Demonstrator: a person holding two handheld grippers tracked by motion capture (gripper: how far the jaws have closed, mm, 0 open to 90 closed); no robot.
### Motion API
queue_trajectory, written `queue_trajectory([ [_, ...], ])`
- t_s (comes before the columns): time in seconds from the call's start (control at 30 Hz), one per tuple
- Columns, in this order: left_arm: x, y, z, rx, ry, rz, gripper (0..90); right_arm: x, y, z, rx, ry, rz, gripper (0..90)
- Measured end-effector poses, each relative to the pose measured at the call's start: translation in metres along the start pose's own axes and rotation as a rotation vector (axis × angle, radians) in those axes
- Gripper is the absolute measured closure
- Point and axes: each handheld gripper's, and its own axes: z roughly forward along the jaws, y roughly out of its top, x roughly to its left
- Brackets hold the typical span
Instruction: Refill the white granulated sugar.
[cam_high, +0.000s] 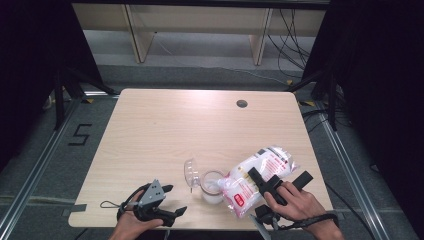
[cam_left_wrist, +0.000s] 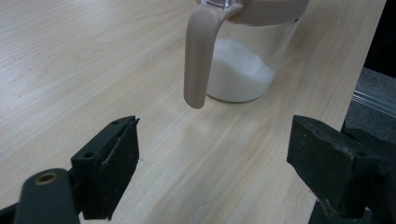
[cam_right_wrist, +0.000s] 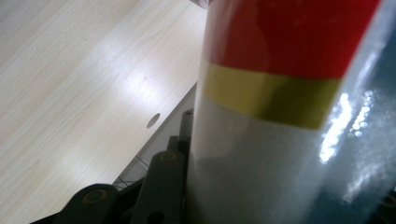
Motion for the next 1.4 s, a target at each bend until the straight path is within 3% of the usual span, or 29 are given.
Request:
queue_trajectory([
  [0.1, 0.001, 0.000, -0.001, 0.019, 0.006, 0.017, 16.3, 0.000, 0.001, -0.001, 0.008, -0.007, 0.016, 74.4],
  [0.17, 0.000, 0.000, 0.000, -0.003, -0.004, -0.005, 16.3, 0.001, 0.001, -0.001, 0.006, -0.014, 0.023, 74.4],
  [0.2, 0.002, 0.000, -0.001, 0.020, 0.010, 0.023, 16.3, 0.003, 0.001, 0.000, 0.003, -0.014, 0.036, 74.4],
  [0.33, 0.000, 0.000, 0.000, -0.001, -0.003, -0.002, 16.3, 0.004, 0.001, 0.000, -0.001, -0.016, 0.046, 74.4],
  [0.37, 0.001, 0.001, -0.001, 0.020, 0.007, 0.021, 16.3, 0.005, 0.001, 0.001, 0.002, -0.025, 0.052, 74.4],
  [0.43, 0.002, 0.001, -0.001, 0.004, 0.001, 0.033, 16.3, 0.004, 0.000, 0.002, -0.001, -0.028, 0.052, 74.4],
  [0.5, 0.002, 0.001, -0.001, -0.002, 0.000, 0.026, 16.3, 0.006, 0.000, 0.000, 0.003, -0.015, 0.092, 74.5],
  [0.57, 0.002, 0.001, -0.001, 0.003, 0.001, 0.033, 16.3, 0.005, 0.000, 0.002, -0.018, -0.029, 0.077, 74.5],
  [0.63, 0.002, 0.002, -0.001, 0.002, -0.005, 0.033, 16.3, 0.006, -0.001, 0.002, -0.025, -0.032, 0.101, 74.5],
  [0.67, 0.002, 0.002, -0.001, 0.001, -0.004, 0.033, 16.3, 0.012, 0.000, 0.003, -0.025, -0.042, 0.186, 74.5],
  [0.7, 0.002, 0.002, -0.002, 0.000, -0.002, 0.036, 16.3, 0.014, 0.000, 0.003, -0.026, -0.043, 0.201, 74.5],
  [0.77, 0.002, 0.002, -0.002, 0.000, -0.002, 0.038, 16.3, 0.014, 0.000, 0.003, -0.032, -0.031, 0.216, 74.5],
  [0.87, 0.000, 0.001, -0.002, -0.002, -0.003, 0.005, 16.3, 0.015, 0.000, 0.002, -0.044, -0.030, 0.254, 74.5],
  [0.97, 0.002, 0.002, -0.002, 0.000, -0.002, 0.037, 16.3, 0.013, 0.001, 0.001, -0.061, -0.031, 0.258, 74.5],
  [1.07, 0.002, 0.002, -0.002, -0.003, 0.000, 0.034, 16.3, 0.012, 0.002, -0.001, -0.088, -0.054, 0.288, 74.6],
  [1.1, 0.001, 0.002, -0.002, 0.001, 0.004, 0.008, 16.3, 0.011, 0.001, 0.000, -0.097, -0.060, 0.287, 74.6],
  [1.17, 0.002, 0.002, -0.003, 0.010, 0.010, 0.021, 16.3, 0.010, 0.002, -0.001, -0.089, -0.045, 0.307, 74.6],
  [1.27, 0.001, 0.002, -0.002, -0.014, 0.002, 0.026, 16.3, 0.010, 0.003, -0.001, -0.099, -0.032, 0.378, 74.6],
  [1.33, 0.002, 0.002, -0.002, -0.014, 0.003, 0.032, 16.3, 0.010, 0.003, -0.001, -0.108, -0.031, 0.391, 74.6],
  [1.37, 0.000, 0.002, -0.002, -0.016, 0.006, -0.003, 16.3, 0.010, 0.003, -0.001, -0.111, -0.031, 0.406, 74.6],
  [1.4, 0.000, 0.001, -0.002, -0.024, 0.006, -0.004, 16.3, 0.010, 0.002, 0.000, -0.118, -0.035, 0.423, 74.6],
])
